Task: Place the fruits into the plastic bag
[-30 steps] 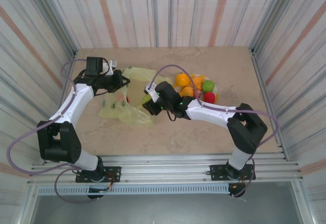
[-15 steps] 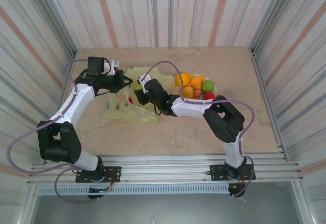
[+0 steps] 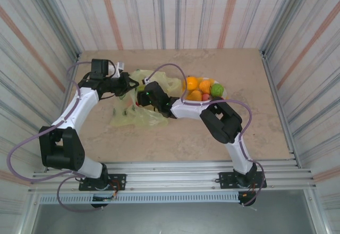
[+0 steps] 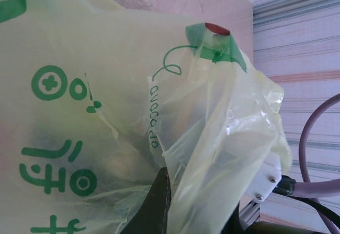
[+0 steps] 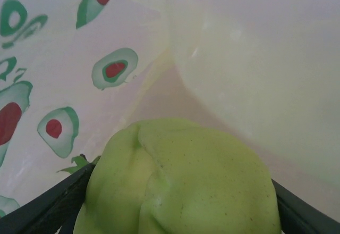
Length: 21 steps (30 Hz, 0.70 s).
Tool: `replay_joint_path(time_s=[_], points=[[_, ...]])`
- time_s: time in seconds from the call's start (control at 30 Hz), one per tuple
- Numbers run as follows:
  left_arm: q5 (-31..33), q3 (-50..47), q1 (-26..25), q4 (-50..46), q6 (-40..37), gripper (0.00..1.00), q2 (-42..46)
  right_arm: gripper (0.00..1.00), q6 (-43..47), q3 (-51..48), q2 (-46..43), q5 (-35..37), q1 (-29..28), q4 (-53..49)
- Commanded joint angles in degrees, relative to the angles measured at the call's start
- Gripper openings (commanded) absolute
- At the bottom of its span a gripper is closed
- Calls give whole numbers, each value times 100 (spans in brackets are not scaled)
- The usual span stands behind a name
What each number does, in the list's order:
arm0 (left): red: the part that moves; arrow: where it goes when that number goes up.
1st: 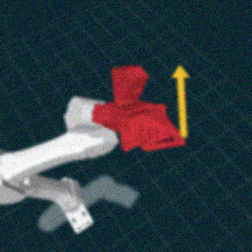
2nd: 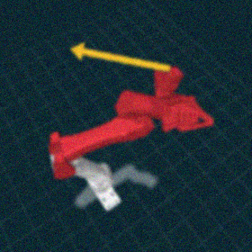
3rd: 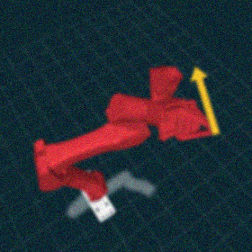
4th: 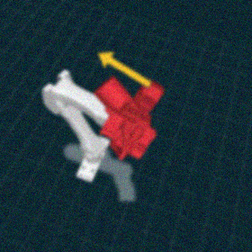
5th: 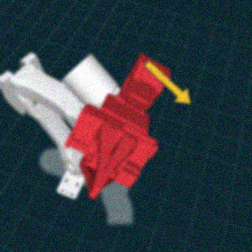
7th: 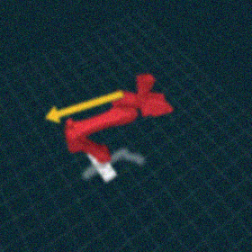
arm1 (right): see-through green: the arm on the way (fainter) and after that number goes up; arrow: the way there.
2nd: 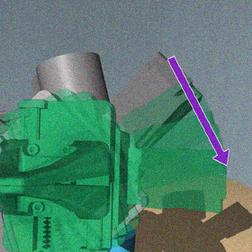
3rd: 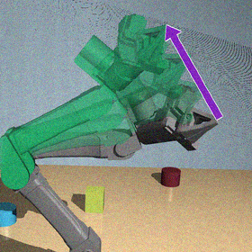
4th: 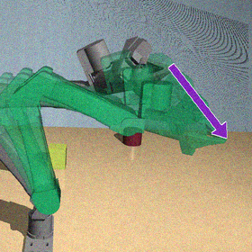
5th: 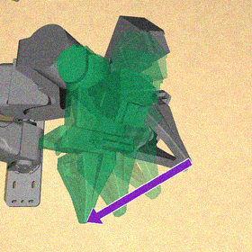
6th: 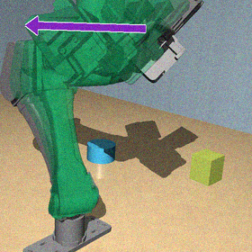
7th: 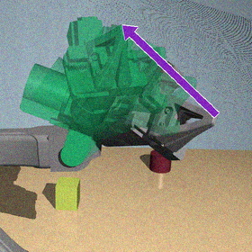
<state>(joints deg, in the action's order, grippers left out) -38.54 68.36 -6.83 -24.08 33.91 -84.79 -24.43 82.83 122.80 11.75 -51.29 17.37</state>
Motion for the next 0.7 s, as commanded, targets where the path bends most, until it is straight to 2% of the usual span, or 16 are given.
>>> replay_joint_path(time_s=[0.0, 0.23, 0.47, 0.67], points=[[-120, -92, -31, 17, 45, 0, 229, 76, -162, 181, 18, -316, 55, -172], [-109, -88, -14, 19, 45, 0, 226, 89, 140, 108, -201, -865, 165, -408], [-49, -111, 57, 8, 37, 0, 227, 90, 821, -274, -887, -976, 181, -730], [52, -122, 68, -9, -38, 0, 196, 89, 1772, -796, -1657, -746, 88, -1489]])
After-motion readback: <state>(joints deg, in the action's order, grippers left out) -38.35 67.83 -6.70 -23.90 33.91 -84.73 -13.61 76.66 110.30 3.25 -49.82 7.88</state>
